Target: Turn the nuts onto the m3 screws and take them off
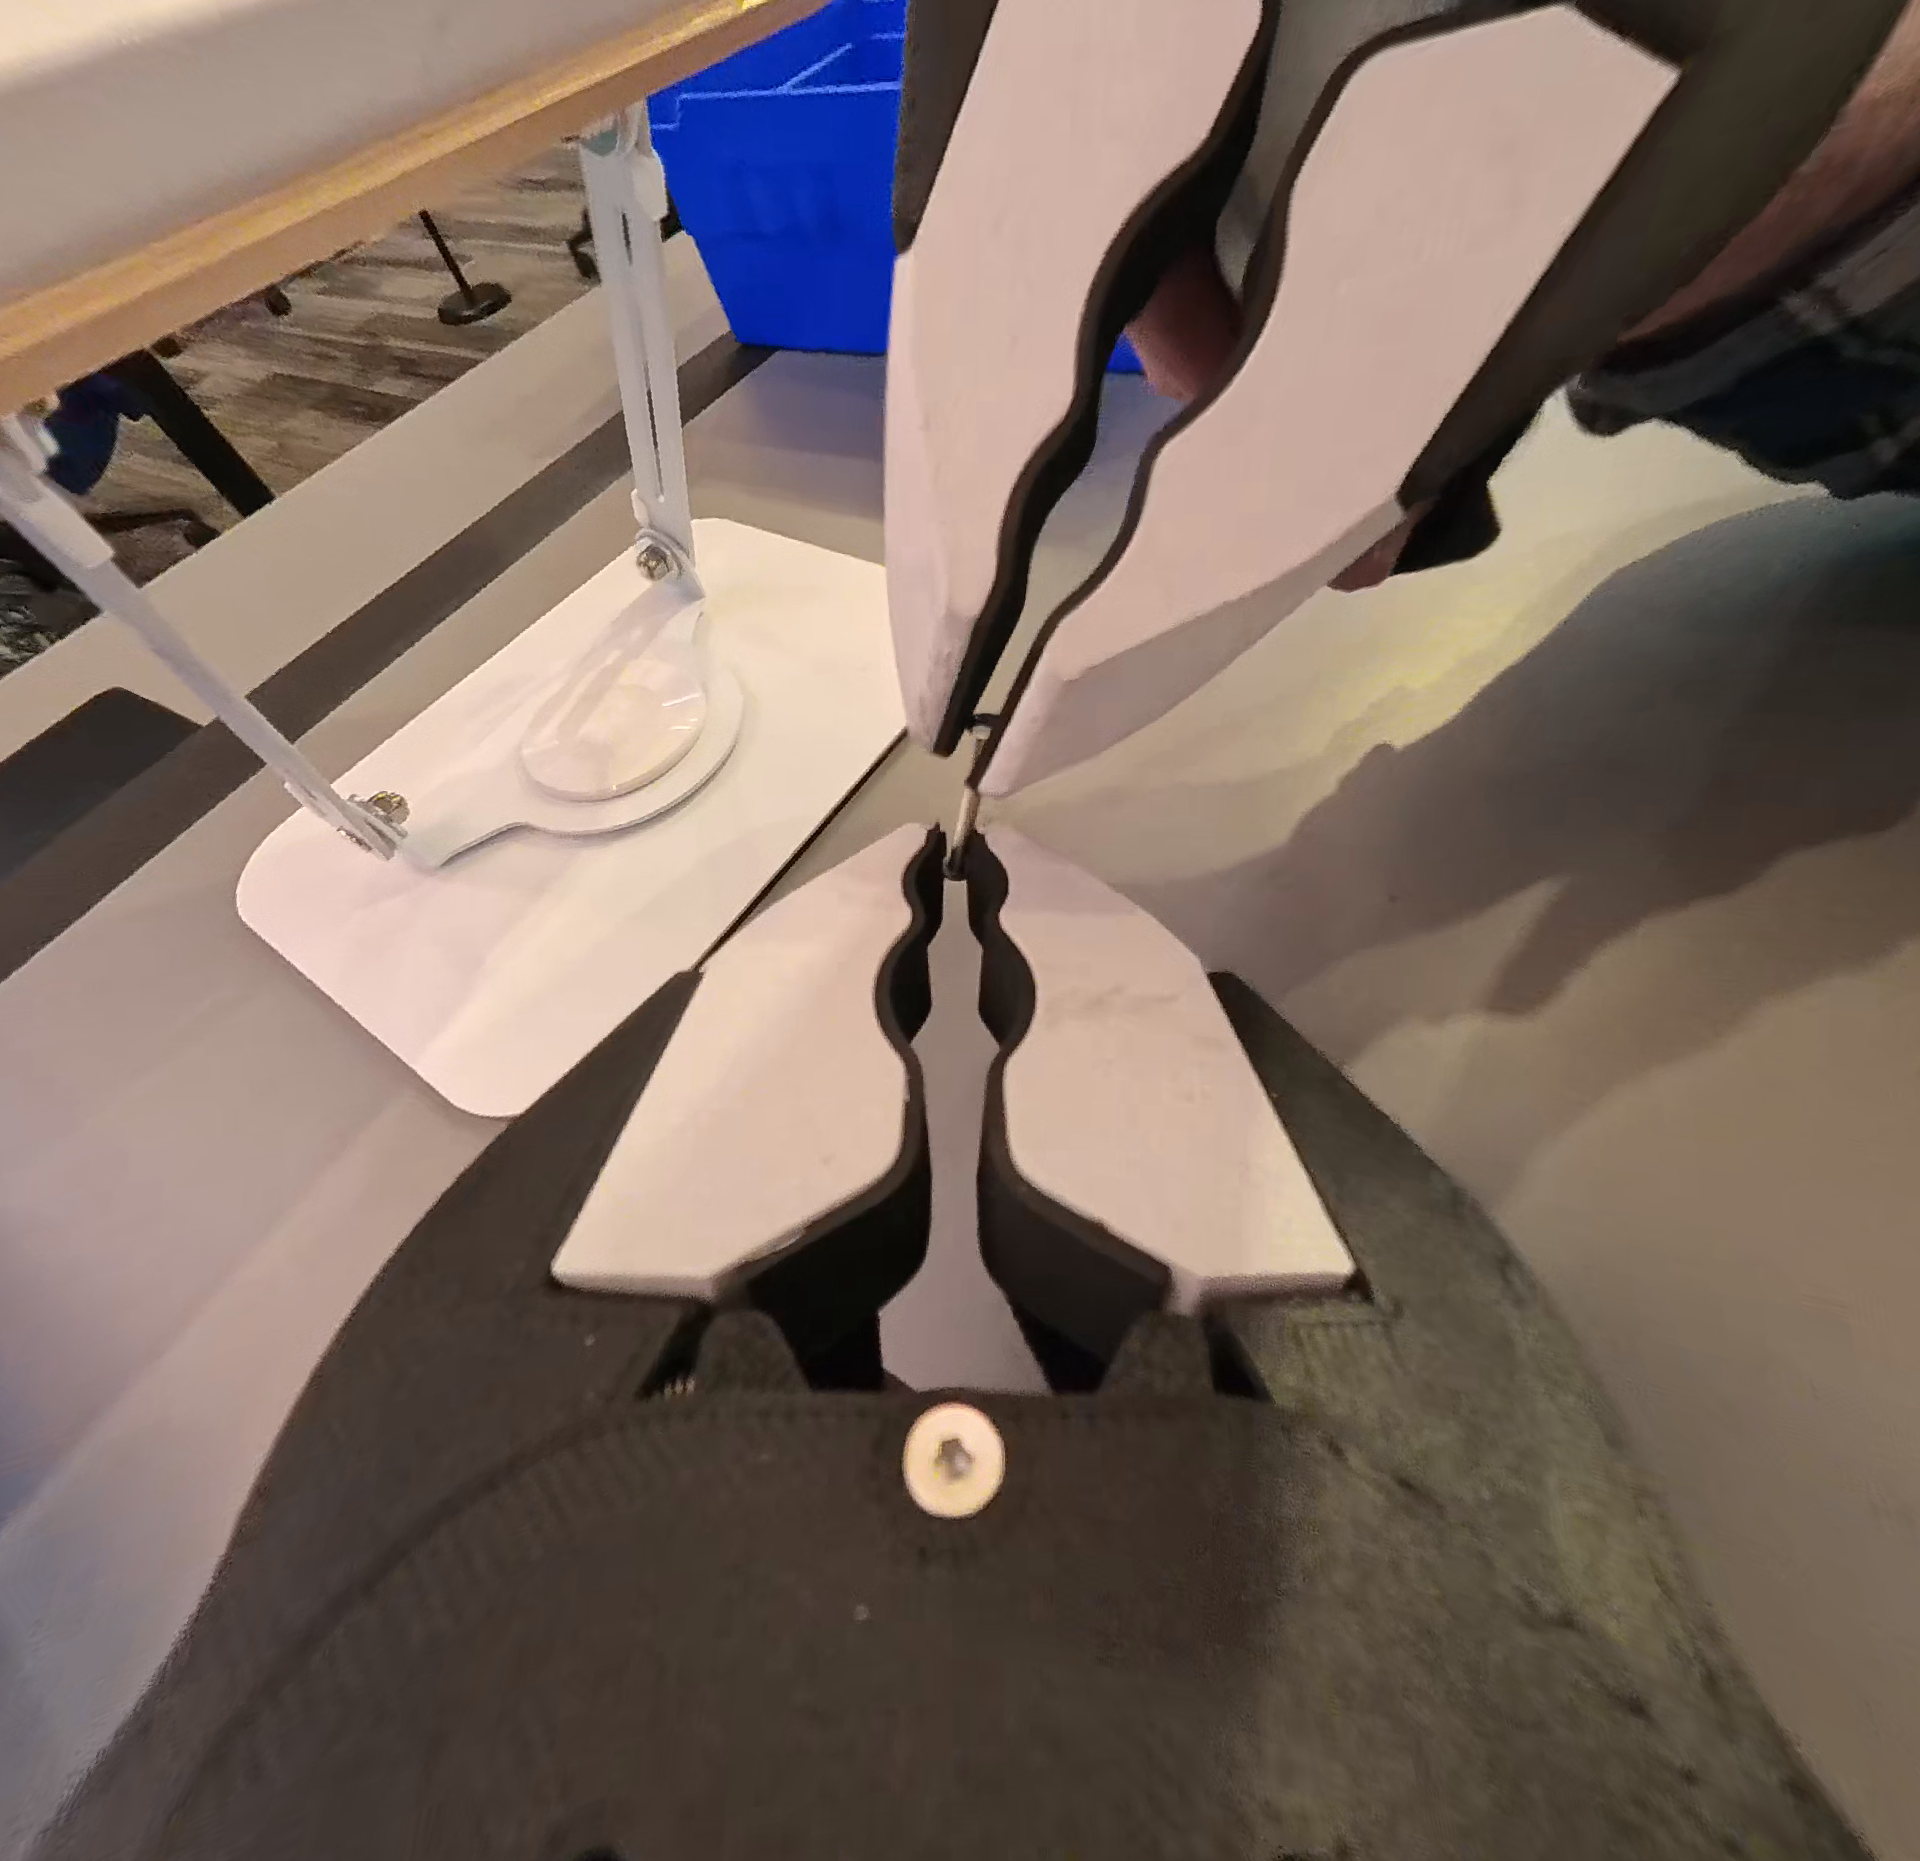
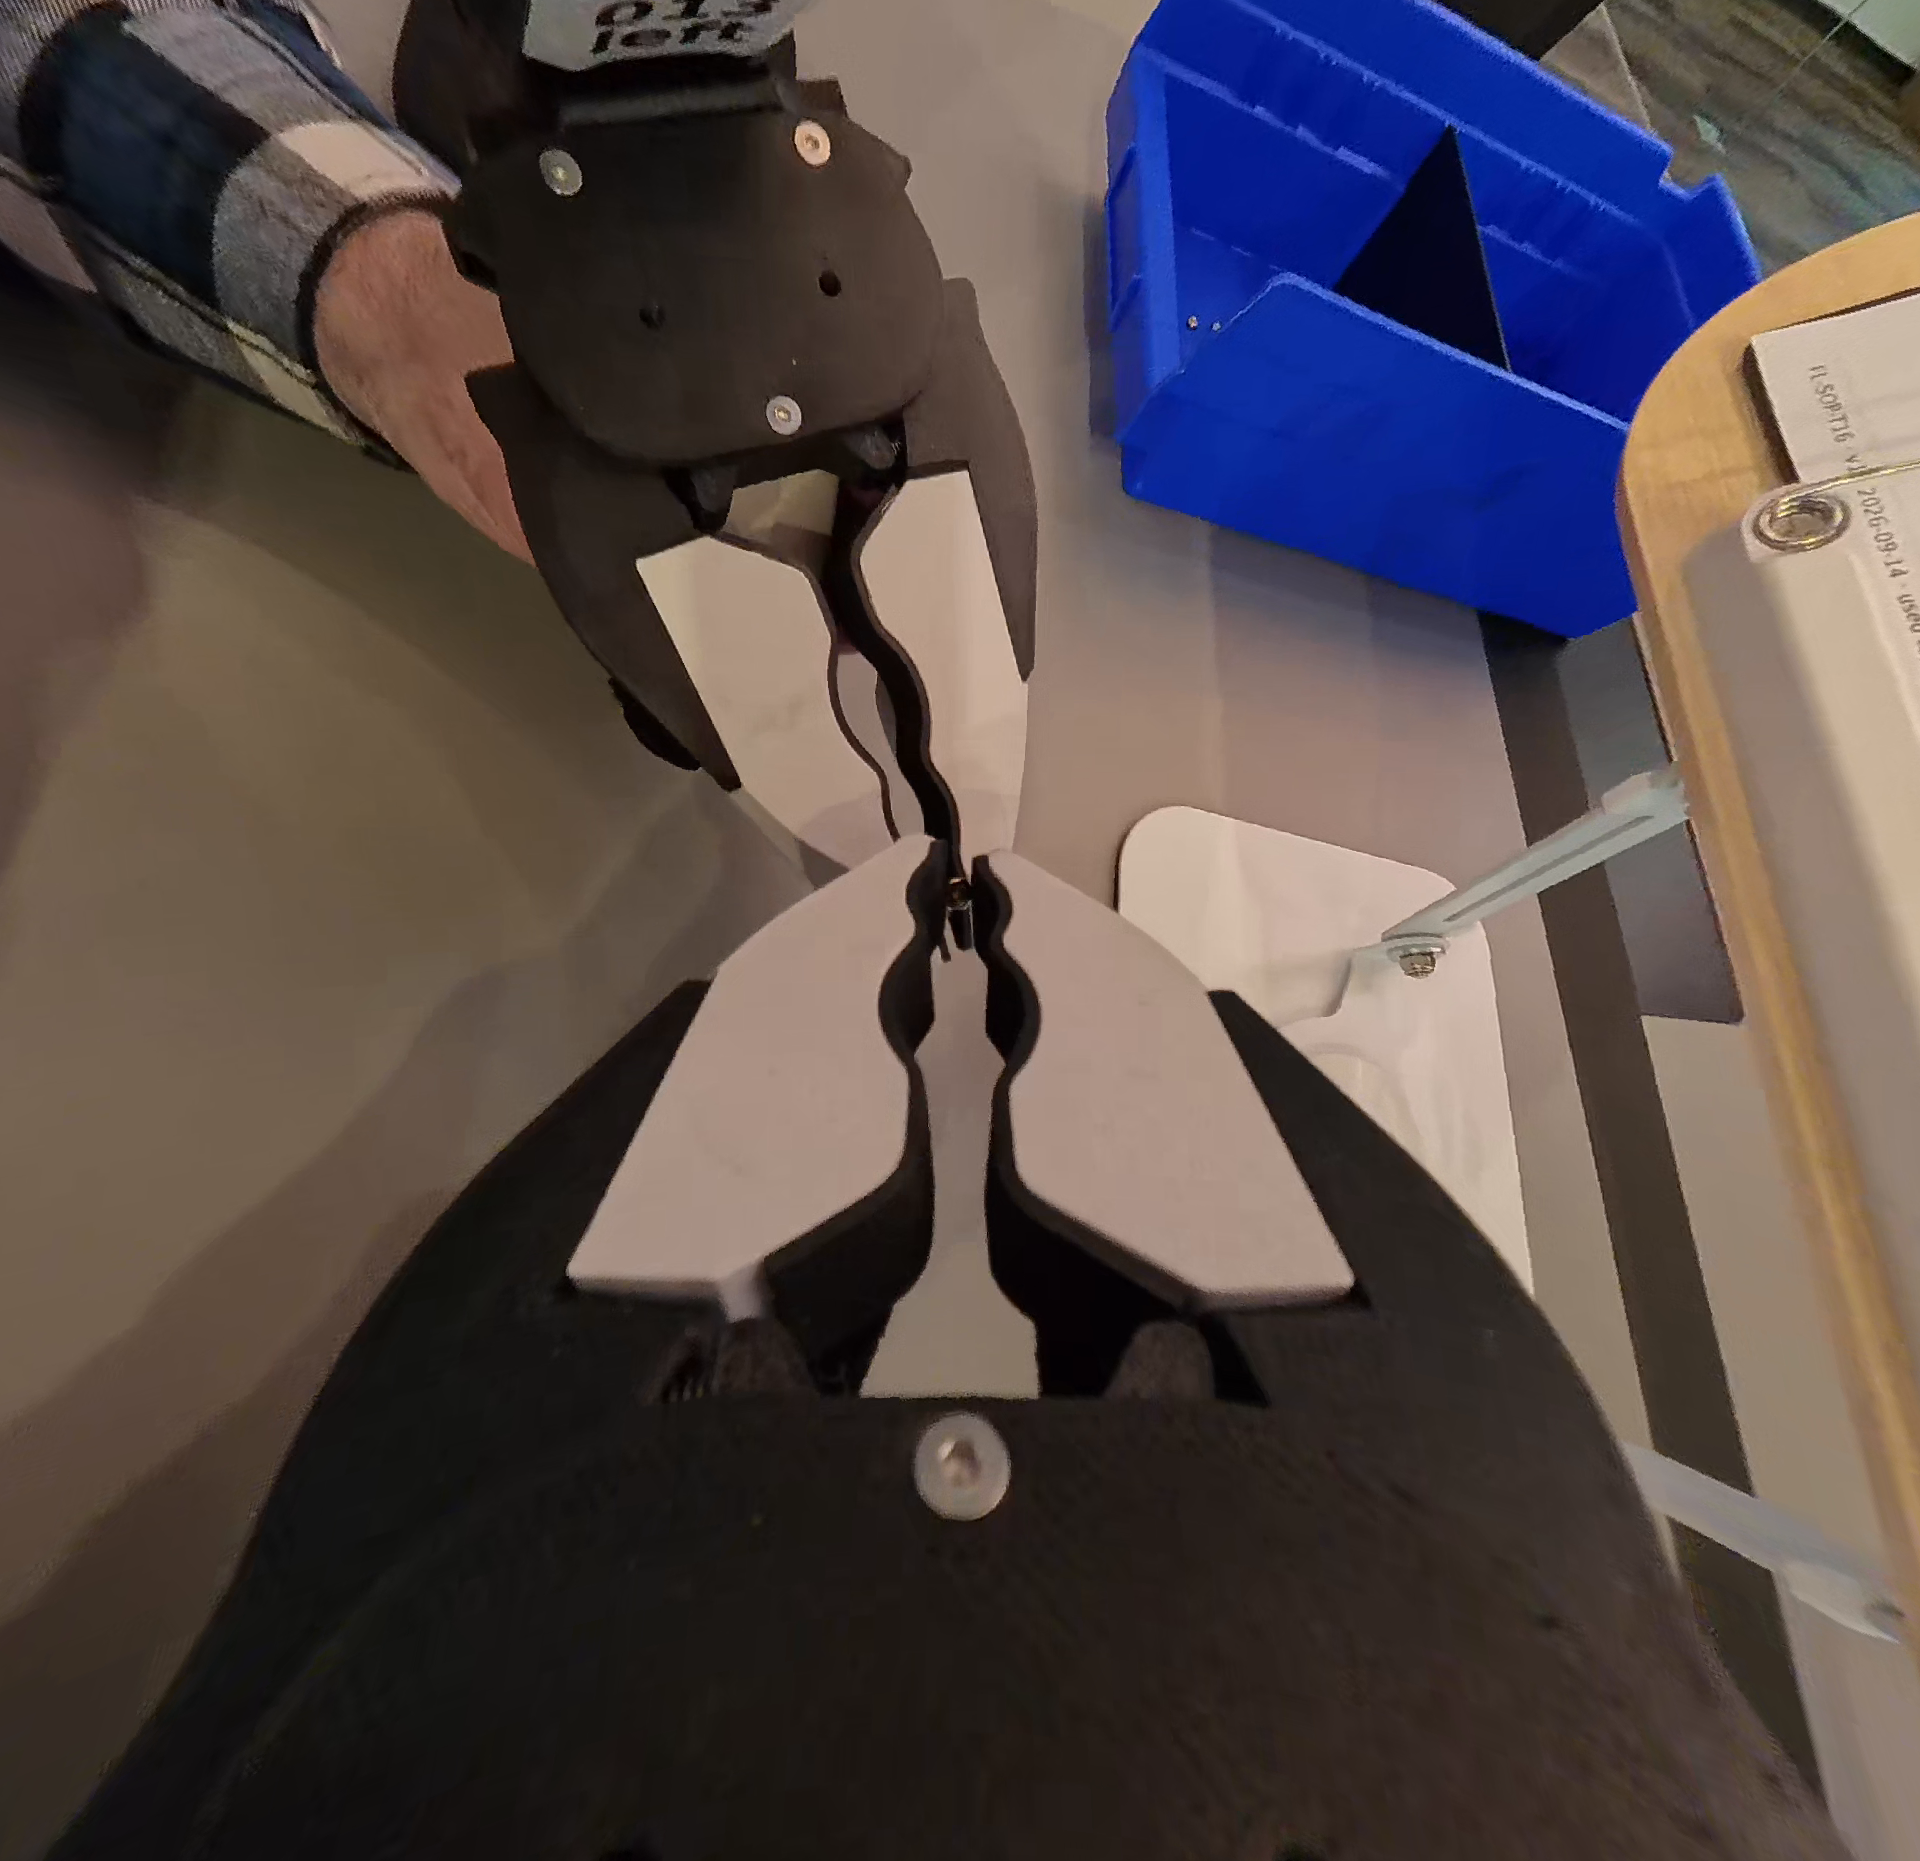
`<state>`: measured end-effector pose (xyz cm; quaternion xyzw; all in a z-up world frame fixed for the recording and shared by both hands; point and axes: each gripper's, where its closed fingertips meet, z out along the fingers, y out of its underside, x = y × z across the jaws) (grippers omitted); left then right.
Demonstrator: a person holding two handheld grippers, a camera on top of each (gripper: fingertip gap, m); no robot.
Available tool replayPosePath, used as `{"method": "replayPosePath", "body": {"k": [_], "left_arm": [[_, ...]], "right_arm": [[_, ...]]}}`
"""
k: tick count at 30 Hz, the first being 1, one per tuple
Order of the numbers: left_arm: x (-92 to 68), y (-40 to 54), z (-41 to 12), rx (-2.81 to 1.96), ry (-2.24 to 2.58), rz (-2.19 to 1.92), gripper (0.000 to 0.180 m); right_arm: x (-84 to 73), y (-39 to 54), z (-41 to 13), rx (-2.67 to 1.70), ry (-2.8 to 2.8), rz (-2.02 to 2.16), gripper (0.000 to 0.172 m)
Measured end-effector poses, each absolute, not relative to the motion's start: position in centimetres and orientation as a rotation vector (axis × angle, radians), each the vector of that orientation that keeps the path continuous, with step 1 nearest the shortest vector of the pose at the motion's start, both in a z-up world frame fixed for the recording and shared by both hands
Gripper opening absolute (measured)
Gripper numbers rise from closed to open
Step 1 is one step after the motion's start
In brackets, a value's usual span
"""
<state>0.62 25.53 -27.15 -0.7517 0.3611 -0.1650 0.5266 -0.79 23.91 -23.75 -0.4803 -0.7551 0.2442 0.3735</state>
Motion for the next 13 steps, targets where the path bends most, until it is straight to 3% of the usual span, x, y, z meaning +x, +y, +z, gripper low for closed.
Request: {"method": "replayPosePath", "body": {"k": [13], "left_arm": [[0.11,26.05,-28.07,-1.874,0.876,-0.25,0.004]], "right_arm": [[-0.63,24.73,-24.85,-1.269,-1.933,0.516,0.004]]}}
